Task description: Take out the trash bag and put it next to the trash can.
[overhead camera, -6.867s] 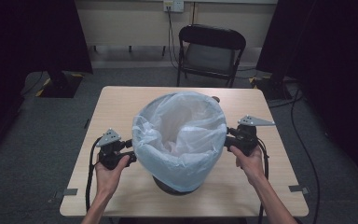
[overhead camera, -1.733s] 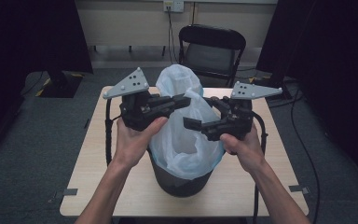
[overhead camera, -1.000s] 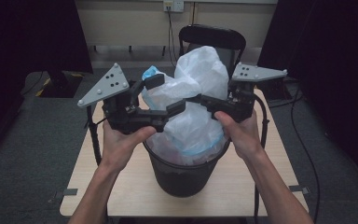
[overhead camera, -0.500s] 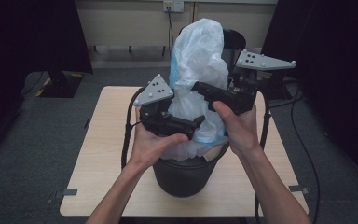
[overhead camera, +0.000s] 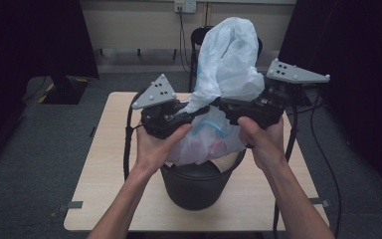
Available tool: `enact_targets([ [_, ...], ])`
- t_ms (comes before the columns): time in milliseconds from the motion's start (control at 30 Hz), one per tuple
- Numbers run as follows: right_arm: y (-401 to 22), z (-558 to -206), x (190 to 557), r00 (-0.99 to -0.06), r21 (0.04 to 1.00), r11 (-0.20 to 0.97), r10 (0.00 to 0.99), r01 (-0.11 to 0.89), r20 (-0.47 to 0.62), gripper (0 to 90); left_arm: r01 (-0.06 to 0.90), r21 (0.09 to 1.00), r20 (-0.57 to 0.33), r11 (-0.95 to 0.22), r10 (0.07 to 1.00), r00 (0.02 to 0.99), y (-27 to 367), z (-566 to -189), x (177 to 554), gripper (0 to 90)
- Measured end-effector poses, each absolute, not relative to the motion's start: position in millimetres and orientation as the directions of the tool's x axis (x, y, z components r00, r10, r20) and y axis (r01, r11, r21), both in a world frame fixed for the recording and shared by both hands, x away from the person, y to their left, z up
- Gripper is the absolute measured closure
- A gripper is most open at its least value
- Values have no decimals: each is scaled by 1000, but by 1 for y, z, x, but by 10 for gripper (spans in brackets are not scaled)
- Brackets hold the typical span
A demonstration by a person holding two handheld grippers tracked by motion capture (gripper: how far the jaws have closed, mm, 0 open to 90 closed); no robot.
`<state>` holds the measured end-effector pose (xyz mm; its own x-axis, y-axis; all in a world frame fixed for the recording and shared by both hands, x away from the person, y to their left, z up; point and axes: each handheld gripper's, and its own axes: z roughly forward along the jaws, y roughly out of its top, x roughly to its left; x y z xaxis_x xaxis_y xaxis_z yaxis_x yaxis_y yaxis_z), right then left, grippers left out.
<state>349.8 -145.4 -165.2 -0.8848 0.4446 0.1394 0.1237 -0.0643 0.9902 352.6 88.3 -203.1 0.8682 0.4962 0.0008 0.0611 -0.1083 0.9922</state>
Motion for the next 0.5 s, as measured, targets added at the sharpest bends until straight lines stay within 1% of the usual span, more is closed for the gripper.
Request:
enact_targets([
  [67, -149, -169, 351, -880, 989, -68, 453, 129, 146, 284, 57, 994, -5, -89, 502, 865, 95, -198, 352, 892],
  [267, -156, -183, 346, -873, 992, -27, 473, 122, 120, 174, 26, 997, 14, -71, 506, 862, 107, -184, 348, 891],
  [300, -156, -183, 346, -873, 992, -27, 473, 122, 120, 174, 21, 998, 15, -65, 507, 862, 109, -183, 348, 891],
  [333, -156, -184, 344, -876, 993, -26, 468, 117, 116, 154, 18, 998, 13, -56, 507, 862, 111, -182, 347, 892],
  [367, -161, -185, 341, -878, 993, -46, 465, 107, 116, 160, 27, 999, -11, -25, 499, 866, 118, -181, 349, 892],
  [467, -167, -183, 338, -878, 993, -63, 464, 98, 116, 159, 27, 1000, -22, -2, 505, 863, 125, -180, 352, 892],
  [500, -170, -183, 337, -878, 993, -67, 464, 94, 115, 160, 36, 999, -39, 16, 504, 863, 129, -179, 353, 892],
])
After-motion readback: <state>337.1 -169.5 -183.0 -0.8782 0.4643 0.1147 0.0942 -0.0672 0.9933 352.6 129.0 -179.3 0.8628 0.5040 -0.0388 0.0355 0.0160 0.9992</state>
